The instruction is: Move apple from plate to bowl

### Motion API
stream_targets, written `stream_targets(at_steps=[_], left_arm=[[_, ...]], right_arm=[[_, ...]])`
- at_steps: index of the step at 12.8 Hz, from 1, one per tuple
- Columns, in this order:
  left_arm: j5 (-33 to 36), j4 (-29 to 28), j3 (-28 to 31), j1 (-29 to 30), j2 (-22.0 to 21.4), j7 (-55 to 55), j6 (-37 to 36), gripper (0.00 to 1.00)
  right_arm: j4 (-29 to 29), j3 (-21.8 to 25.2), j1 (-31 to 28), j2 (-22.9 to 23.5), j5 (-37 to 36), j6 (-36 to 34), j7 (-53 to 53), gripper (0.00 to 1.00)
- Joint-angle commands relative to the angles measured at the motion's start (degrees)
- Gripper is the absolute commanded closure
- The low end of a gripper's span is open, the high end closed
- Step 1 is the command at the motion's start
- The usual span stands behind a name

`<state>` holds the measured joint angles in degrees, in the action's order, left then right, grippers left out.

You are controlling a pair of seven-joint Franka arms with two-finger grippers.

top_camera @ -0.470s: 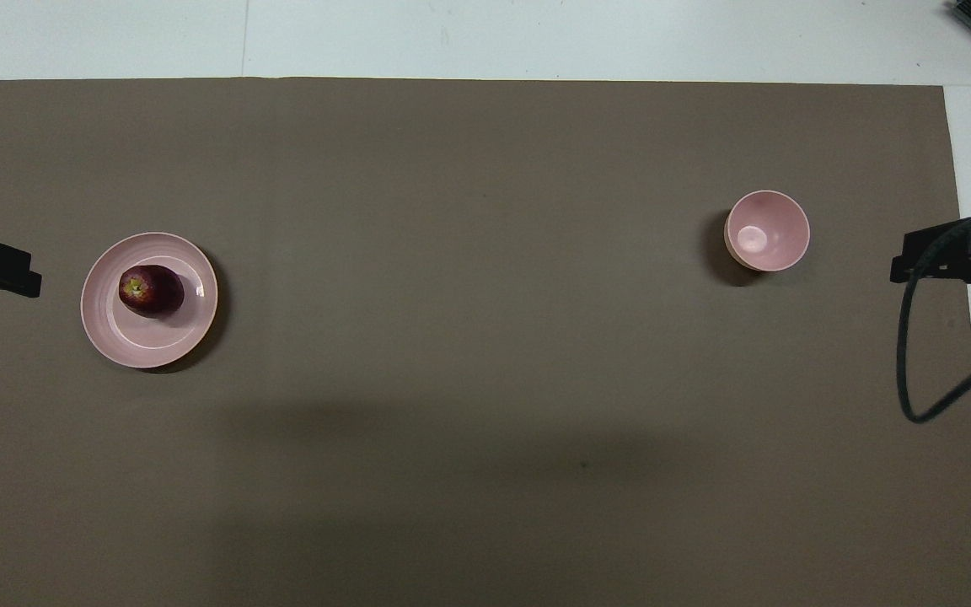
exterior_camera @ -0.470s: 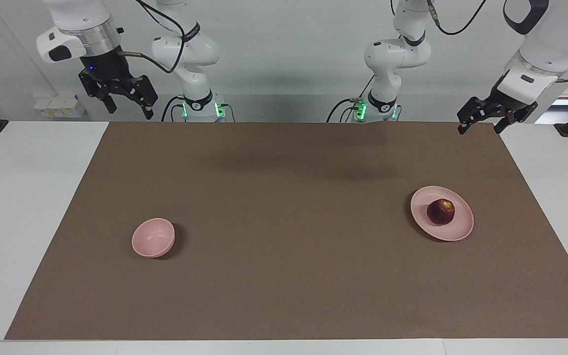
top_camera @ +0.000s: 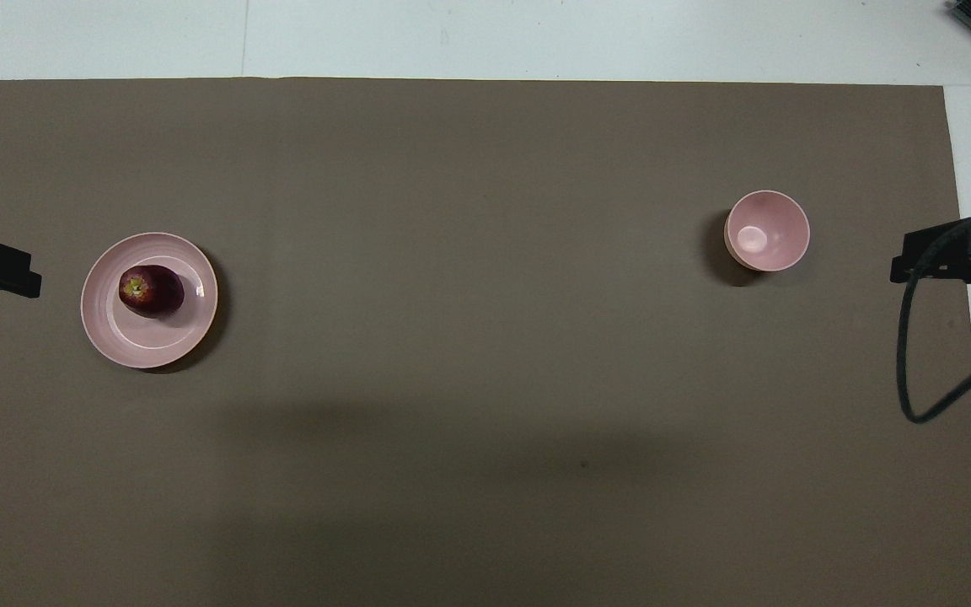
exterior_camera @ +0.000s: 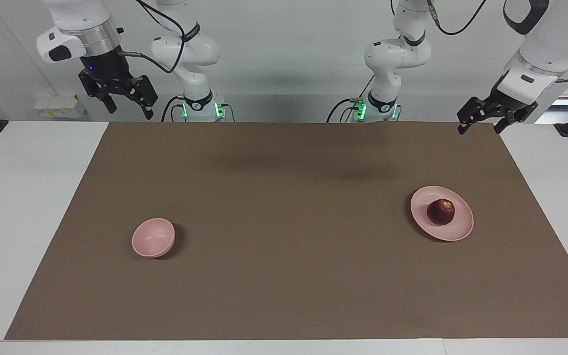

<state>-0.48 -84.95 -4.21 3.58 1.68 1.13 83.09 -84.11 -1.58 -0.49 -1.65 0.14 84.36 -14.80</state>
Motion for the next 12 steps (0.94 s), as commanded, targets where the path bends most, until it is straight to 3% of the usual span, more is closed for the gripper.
stream_targets(at_steps=[1,9,12], left_arm=[[0.0,1.0,0.0,0.2,0.1,0.2,-0.8,0.0],[-0.3,-0.6,0.0,1.1,0.5,0.5,2.2,0.0],[-0.3,-5.9,0.0,1.3,0.4,1.2,7.9,0.0]], right_arm=[[-0.6,-0.4,-0.9,-0.8,0.4,-0.7,1.5,0.0],[-0.6,-0.4,-0.9,-0.8,0.4,-0.7,1.5,0.0],[-0.6,-0.4,-0.9,-0.8,0.4,-0.7,1.5,0.0]])
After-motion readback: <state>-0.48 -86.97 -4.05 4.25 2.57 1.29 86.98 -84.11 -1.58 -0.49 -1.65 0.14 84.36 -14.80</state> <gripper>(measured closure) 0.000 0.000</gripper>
